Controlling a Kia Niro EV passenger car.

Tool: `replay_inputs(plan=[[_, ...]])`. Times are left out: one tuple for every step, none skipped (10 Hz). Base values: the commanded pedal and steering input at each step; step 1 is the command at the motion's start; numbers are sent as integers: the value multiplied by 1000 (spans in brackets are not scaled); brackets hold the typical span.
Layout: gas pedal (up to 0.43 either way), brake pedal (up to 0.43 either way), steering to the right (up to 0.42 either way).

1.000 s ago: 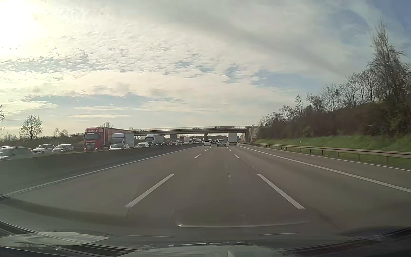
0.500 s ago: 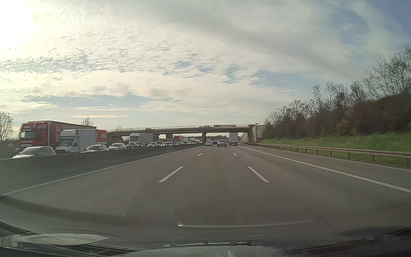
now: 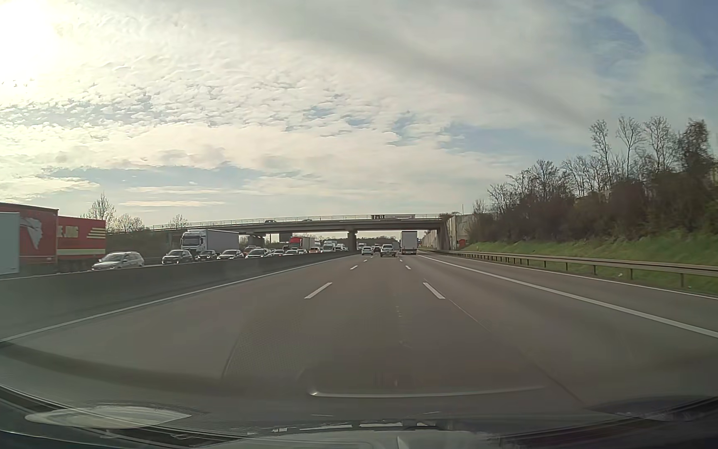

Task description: Follow the waypoints while adhering to traffic rules and regulations

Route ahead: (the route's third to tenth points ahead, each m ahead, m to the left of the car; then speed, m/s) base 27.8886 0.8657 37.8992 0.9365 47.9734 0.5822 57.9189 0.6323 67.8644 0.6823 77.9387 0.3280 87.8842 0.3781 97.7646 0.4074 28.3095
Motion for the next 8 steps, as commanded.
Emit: replay_inputs(plan=[[39, 0, -2], [47, 0, -2], [59, 0, -2], [59, 0, -1], [67, 0, -2], [67, 0, -1], [79, 0, -1], [98, 0, -1]])
